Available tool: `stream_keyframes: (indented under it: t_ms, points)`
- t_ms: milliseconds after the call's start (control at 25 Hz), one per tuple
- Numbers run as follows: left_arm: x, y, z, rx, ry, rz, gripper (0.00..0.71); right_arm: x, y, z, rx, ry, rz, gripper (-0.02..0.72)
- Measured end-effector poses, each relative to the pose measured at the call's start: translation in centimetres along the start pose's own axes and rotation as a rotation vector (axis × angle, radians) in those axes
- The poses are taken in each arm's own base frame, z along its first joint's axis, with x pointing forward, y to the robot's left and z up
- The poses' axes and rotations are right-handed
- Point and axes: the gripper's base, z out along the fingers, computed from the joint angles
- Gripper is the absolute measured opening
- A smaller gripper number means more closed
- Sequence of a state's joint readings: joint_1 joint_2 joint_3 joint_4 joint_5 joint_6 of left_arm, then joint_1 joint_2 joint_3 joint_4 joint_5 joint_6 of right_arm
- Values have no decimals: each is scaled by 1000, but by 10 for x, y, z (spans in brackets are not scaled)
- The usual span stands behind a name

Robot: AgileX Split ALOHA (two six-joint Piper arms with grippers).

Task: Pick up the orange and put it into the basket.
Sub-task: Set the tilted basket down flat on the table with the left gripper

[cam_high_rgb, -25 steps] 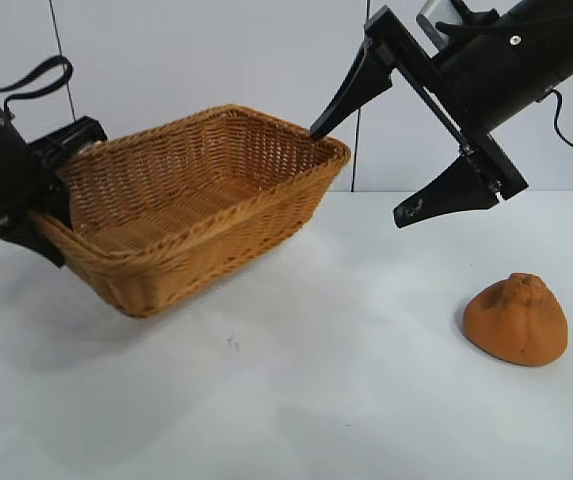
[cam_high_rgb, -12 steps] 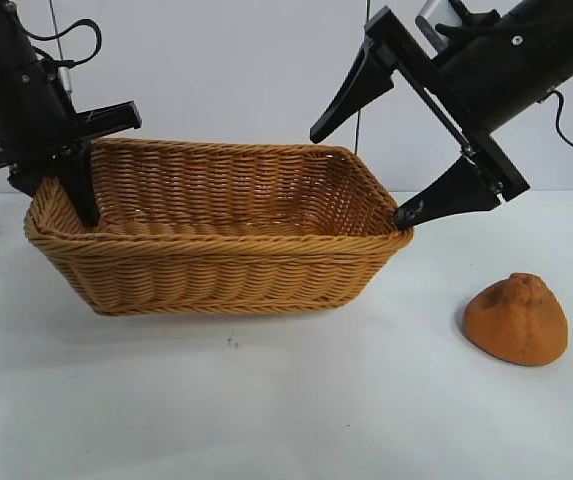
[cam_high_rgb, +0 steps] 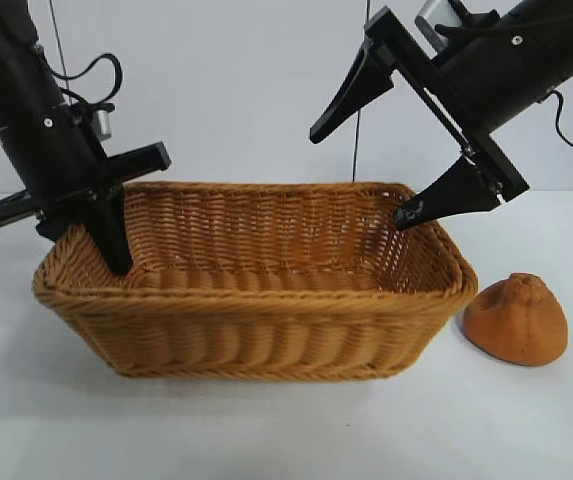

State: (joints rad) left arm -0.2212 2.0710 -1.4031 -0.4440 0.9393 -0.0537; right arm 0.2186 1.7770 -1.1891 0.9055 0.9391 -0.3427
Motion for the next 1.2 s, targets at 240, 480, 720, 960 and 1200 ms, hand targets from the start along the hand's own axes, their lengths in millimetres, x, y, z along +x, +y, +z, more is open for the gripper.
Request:
stream_keyframes:
  t_ms: [240, 480, 720, 960, 1200]
  points:
    - [2, 11, 15, -19, -75, -23, 87, 0, 0, 0, 1, 0, -1, 694]
    - [2, 11, 15, -19, -78, -10, 108, 0, 0, 0, 1, 0, -1, 694]
    - [3, 10, 15, -7, -65, 4, 498, 0, 0, 0, 2, 0, -1, 694]
    - [9, 10, 13, -9, -10, 13, 635, 0, 0, 0, 2, 0, -1, 694]
    - [13, 3, -12, -29, -16, 75, 643, 0, 0, 0, 2, 0, -1, 694]
